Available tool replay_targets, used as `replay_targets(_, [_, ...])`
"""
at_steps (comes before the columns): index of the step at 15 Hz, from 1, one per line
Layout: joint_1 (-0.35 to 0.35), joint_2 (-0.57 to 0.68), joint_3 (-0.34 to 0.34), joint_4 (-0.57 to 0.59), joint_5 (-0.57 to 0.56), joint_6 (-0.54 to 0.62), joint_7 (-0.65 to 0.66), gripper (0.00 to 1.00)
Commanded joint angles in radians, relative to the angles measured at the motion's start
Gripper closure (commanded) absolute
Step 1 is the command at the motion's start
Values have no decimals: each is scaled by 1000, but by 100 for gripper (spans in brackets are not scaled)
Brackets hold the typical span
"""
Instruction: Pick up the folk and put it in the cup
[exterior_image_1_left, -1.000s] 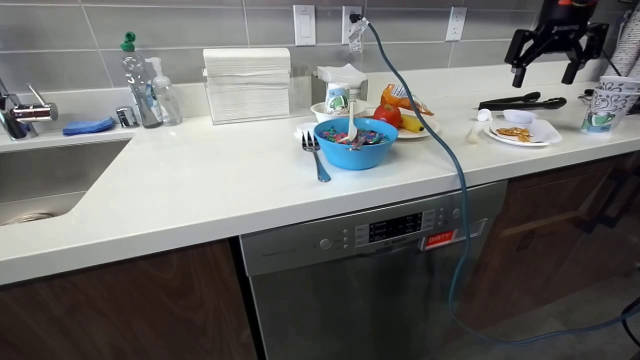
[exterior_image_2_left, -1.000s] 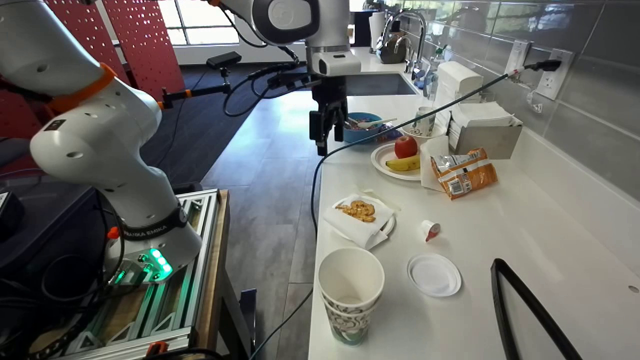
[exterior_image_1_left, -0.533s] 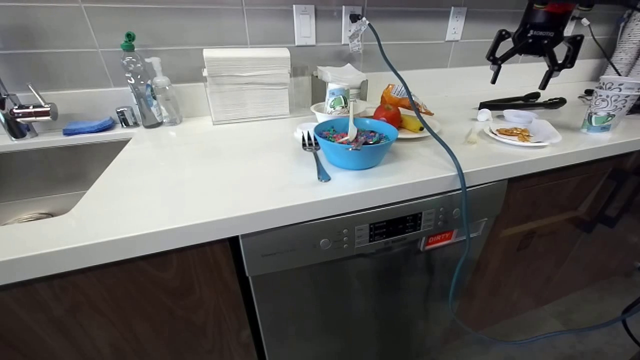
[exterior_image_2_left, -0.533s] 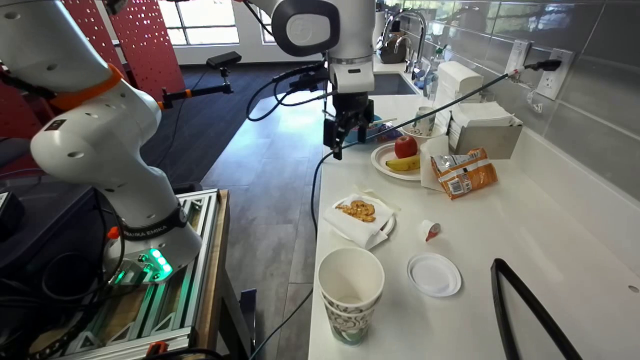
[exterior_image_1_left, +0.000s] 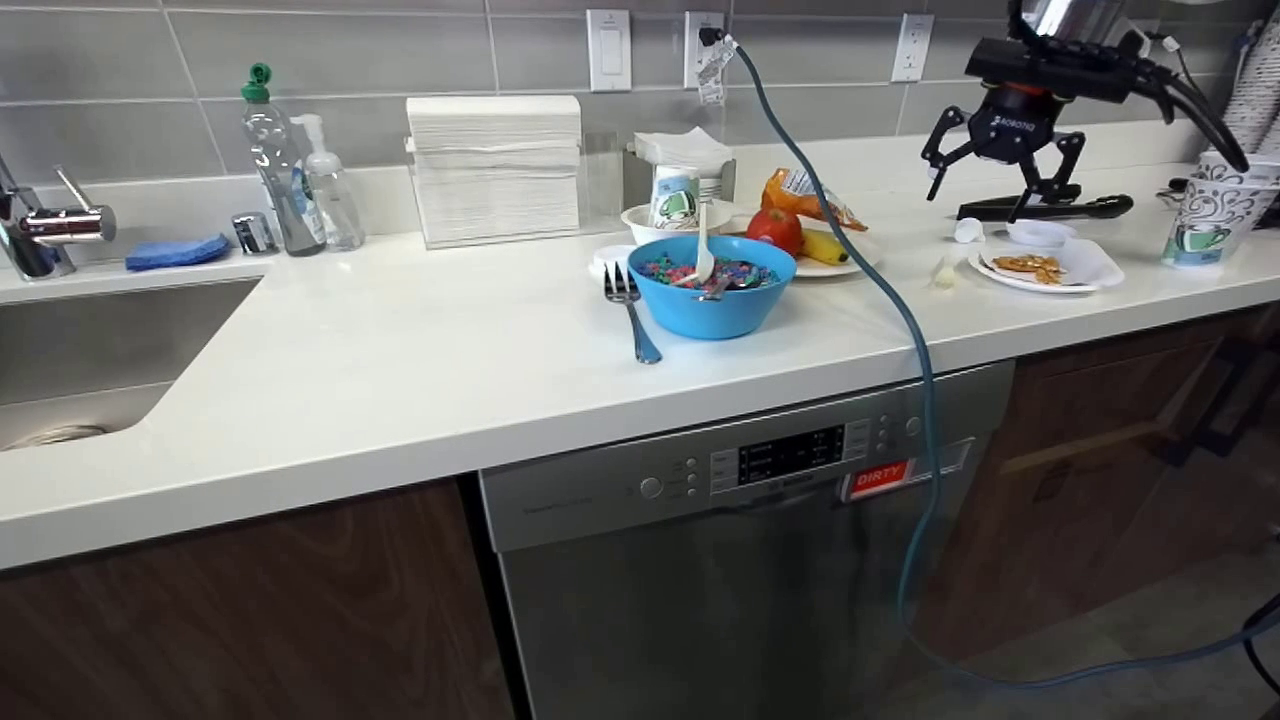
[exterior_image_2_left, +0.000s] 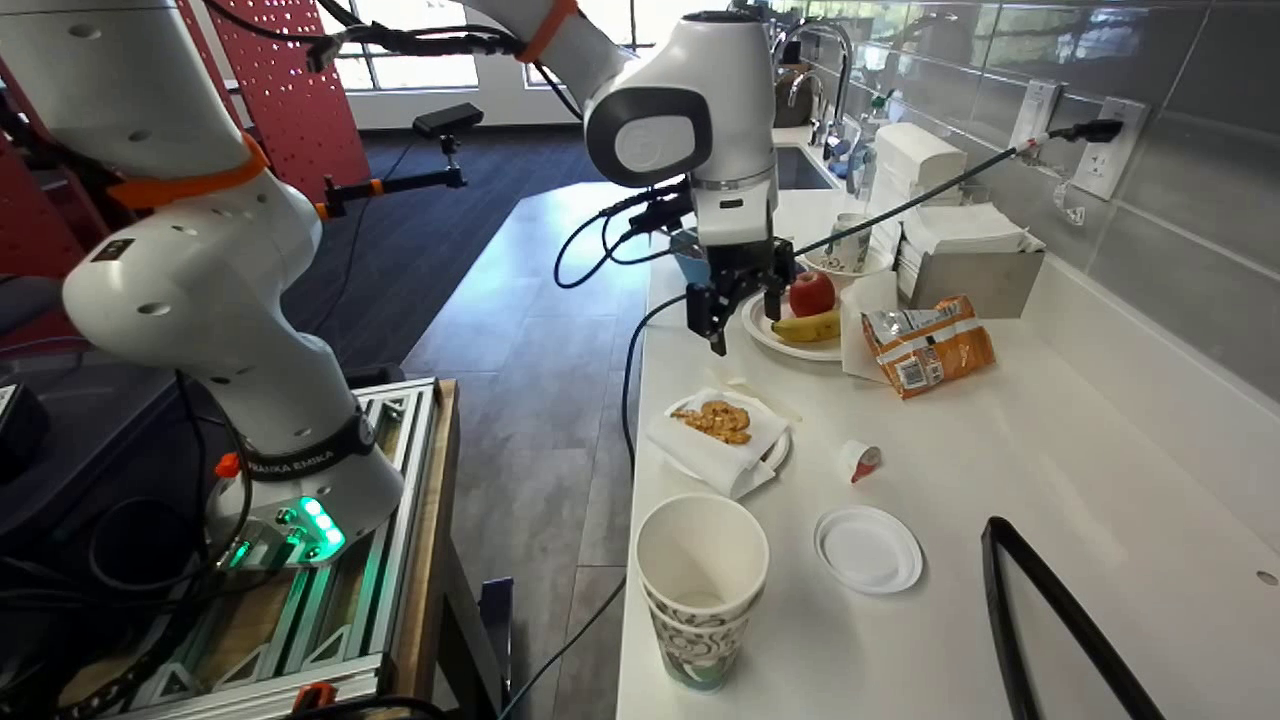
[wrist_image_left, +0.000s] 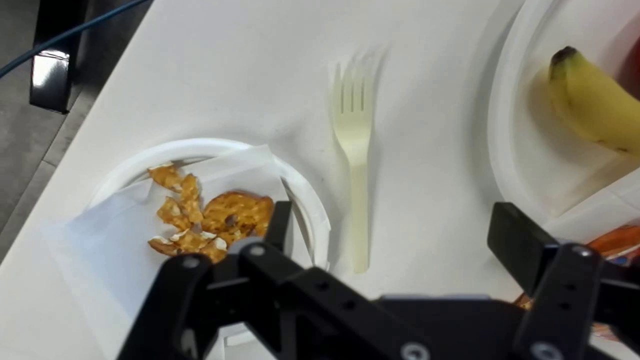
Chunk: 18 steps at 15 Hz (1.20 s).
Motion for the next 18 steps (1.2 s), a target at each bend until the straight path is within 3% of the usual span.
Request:
replay_targets(1, [33, 8, -34, 7, -3, -2, 2, 0])
replay_targets(18, [60, 110, -87, 25, 31, 16, -49, 0])
